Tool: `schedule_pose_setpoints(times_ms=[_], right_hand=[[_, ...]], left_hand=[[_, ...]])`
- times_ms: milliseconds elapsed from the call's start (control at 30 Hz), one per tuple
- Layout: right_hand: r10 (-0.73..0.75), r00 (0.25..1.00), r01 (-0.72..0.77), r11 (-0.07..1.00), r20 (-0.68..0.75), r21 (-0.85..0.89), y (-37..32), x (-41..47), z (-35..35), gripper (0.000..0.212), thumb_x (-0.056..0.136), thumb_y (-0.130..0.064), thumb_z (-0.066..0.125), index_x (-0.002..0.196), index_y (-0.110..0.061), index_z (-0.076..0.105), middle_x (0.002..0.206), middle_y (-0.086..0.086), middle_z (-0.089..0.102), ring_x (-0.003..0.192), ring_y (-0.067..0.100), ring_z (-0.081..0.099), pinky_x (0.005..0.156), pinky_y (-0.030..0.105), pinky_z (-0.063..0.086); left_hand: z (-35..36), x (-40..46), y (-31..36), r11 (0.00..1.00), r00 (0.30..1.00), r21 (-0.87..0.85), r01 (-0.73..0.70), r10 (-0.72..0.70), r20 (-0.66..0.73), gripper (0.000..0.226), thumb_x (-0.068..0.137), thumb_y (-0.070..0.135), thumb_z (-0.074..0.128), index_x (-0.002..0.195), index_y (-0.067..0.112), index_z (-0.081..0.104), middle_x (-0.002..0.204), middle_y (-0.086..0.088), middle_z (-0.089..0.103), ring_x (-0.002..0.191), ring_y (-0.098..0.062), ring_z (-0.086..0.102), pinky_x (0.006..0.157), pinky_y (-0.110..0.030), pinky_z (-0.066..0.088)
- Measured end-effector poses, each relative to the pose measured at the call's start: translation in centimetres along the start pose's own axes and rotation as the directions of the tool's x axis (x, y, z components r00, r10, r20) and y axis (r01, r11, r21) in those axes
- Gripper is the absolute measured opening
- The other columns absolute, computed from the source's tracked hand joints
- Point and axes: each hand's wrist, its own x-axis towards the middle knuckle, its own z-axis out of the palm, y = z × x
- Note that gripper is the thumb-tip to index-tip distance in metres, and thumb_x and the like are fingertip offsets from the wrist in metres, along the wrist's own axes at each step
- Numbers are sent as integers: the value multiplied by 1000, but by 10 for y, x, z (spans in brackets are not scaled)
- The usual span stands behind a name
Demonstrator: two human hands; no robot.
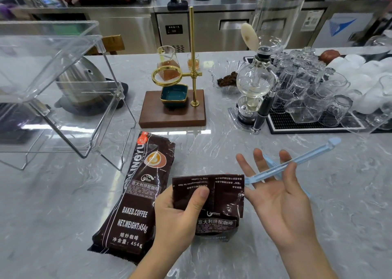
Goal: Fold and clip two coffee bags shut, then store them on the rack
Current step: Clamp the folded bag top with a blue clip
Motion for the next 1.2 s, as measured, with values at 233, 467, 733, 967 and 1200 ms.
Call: schedule_pose_setpoints(times_ms=[233,467,733,967,1200], right_hand=[[5,992,-8,1000,124,27,2,-6,2,21,98,-41,49,110,-31,64,122,10,69,134,45,48,99,73,37],[-47,993,46,999,106,10,4,-5,6,20,91,-41,59,107,-31,67,115,7,73,126,37,58,93,66,47],[-49,997,47,999,61,21,2,-5,5,29,99,-34,44,109,-25,70,113,9,75,119,36,64,89,54,55],[36,988,-29,999,153,-45,4,-15,4,28,96,-18,63,121,-8,64,120,25,69,122,47,58,96,49,52],[-44,988,59,994,147,-96,7,-27,0,33,86,-19,76,116,-6,69,121,28,68,117,45,63,91,46,56]], left_hand=[[1,0,2,1000,1000,-12,-24,24,9,7,75,31,74,76,35,79,69,14,79,63,5,73,55,-10,55],[1,-1,1,1000,1000,-3,-12,12,1,6,74,33,74,74,33,80,65,15,77,60,7,71,53,-9,53],[0,0,3,1000,1000,13,-17,17,15,6,75,33,73,73,34,79,64,17,76,59,8,70,53,-8,52],[-1,1,2,998,998,-23,53,-52,36,28,76,33,74,101,22,78,89,12,81,82,-4,77,64,-14,58],[0,-1,1,999,999,-26,33,-33,-15,16,73,35,75,89,37,79,83,11,81,76,-1,76,64,-11,56]])
